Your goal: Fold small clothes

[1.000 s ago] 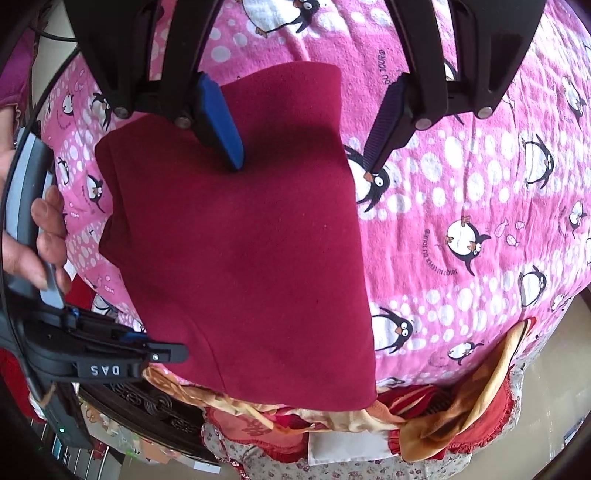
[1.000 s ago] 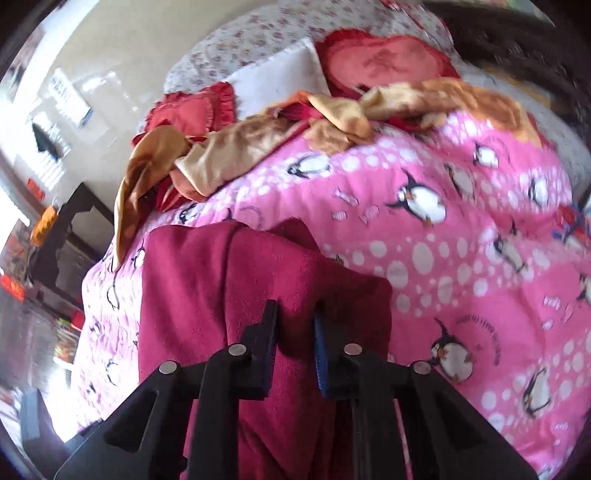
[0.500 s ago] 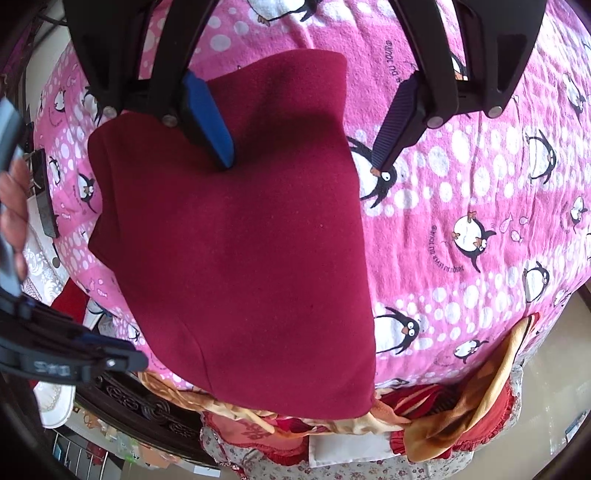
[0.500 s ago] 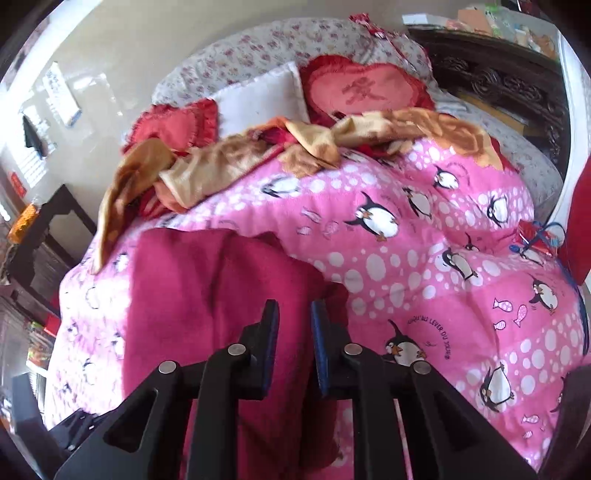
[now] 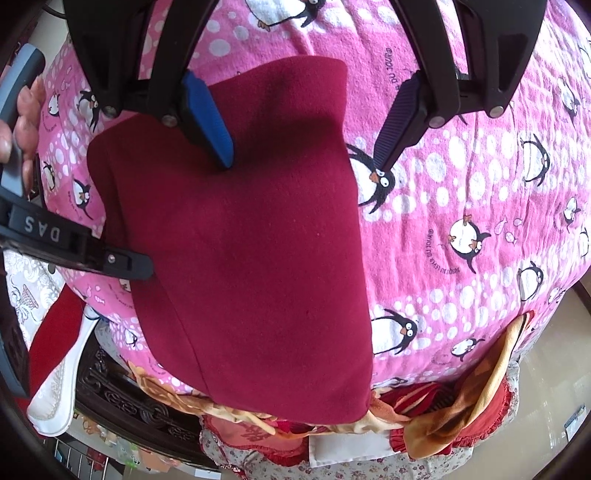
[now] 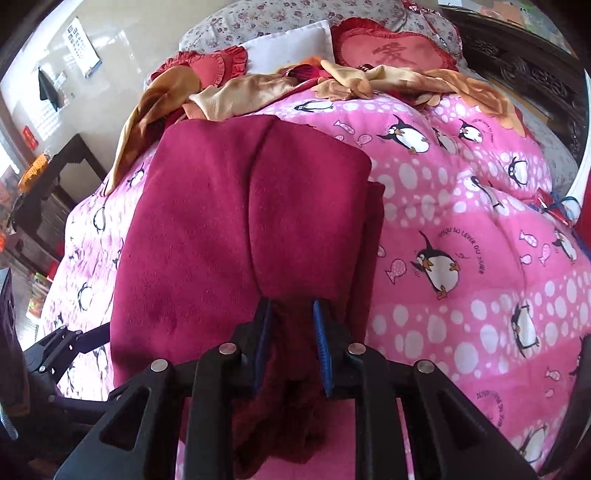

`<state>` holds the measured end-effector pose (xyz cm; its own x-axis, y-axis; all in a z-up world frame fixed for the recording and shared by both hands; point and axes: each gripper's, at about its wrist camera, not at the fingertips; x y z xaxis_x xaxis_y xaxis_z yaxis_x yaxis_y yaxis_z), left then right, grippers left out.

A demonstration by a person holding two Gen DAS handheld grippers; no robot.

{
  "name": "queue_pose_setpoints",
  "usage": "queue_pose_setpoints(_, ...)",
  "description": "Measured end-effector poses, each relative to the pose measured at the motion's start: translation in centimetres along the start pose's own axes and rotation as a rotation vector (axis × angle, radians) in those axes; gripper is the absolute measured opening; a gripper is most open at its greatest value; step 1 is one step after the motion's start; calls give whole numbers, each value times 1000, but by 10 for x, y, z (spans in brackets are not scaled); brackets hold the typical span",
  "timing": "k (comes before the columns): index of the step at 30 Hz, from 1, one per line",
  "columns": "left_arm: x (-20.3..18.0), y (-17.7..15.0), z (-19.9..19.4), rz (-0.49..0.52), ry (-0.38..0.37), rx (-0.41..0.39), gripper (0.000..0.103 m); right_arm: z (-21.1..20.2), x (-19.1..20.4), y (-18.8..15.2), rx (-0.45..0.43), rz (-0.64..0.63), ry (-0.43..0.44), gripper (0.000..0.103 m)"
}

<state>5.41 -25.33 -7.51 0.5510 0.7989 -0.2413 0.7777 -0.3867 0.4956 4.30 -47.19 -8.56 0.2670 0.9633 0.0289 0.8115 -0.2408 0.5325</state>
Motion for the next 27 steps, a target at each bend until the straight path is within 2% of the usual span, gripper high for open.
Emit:
queue_pose_setpoints(3,-1,-1,-5,10,9,-6,82,-12,1,-4,-3,-19,-19,5)
queue_pose_setpoints(9,0,-1,-10,10,19,-16,82,-45,5,-12,-60,-5,6,9)
queue_pose_setpoints(12,0,-2,-10,12,25,-16,82,-43,9,-20,-59,-15,-22,11)
queue_pose_setpoints(16,1,-6,-11,3,23,-7,82,-12,5,-37,27,0,-42,11)
queue_pose_setpoints(18,1,-7,-12,8,27,-8,82,-9,1,-45,7,16,-35,15)
queue_pose_setpoints(23,0,-6,-17,12,32,-15,82,-19,-2,-46,30,17,-15,15)
queue_pose_setpoints(27,1,-2,-21,8,33,-26,82,-43,-5,-38,-32,36,10,15)
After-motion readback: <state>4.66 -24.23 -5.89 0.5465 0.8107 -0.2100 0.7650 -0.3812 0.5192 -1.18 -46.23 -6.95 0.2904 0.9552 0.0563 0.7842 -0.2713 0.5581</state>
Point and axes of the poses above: each gripper's, at about its wrist camera, not at the fingertips, and z roughly the way its jaws point, x to its left, y to its top, and after that the axes turned 14 degrees about -y, right-handed
